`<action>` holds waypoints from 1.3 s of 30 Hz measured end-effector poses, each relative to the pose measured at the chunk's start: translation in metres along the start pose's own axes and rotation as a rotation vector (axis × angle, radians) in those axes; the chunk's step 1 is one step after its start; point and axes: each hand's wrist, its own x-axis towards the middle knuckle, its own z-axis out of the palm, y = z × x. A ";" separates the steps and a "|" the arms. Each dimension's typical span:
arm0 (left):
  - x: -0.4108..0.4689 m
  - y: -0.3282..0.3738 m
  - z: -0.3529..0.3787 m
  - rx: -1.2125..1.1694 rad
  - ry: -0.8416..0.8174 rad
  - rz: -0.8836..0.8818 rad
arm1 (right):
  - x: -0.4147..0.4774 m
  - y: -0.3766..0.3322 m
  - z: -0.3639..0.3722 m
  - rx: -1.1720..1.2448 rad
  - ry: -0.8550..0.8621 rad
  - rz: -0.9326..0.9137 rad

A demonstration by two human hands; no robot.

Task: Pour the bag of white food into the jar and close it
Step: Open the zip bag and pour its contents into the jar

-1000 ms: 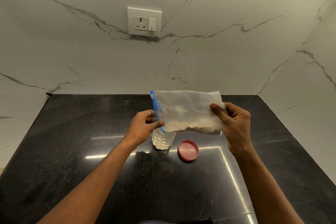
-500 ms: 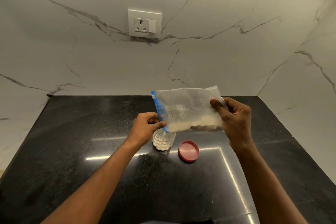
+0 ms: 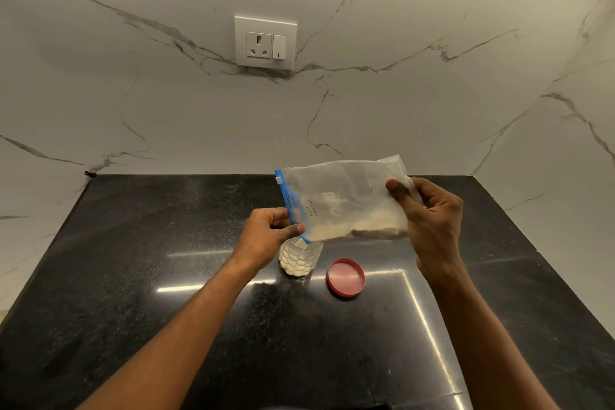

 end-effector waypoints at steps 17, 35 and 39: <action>0.003 -0.003 0.002 -0.016 0.001 -0.009 | 0.003 0.003 -0.002 -0.045 -0.033 -0.005; 0.004 -0.008 0.002 -0.088 0.003 -0.010 | 0.012 0.002 -0.008 -0.110 -0.063 -0.040; 0.004 -0.009 0.002 -0.092 0.004 -0.010 | 0.015 0.004 -0.005 -0.148 -0.046 -0.045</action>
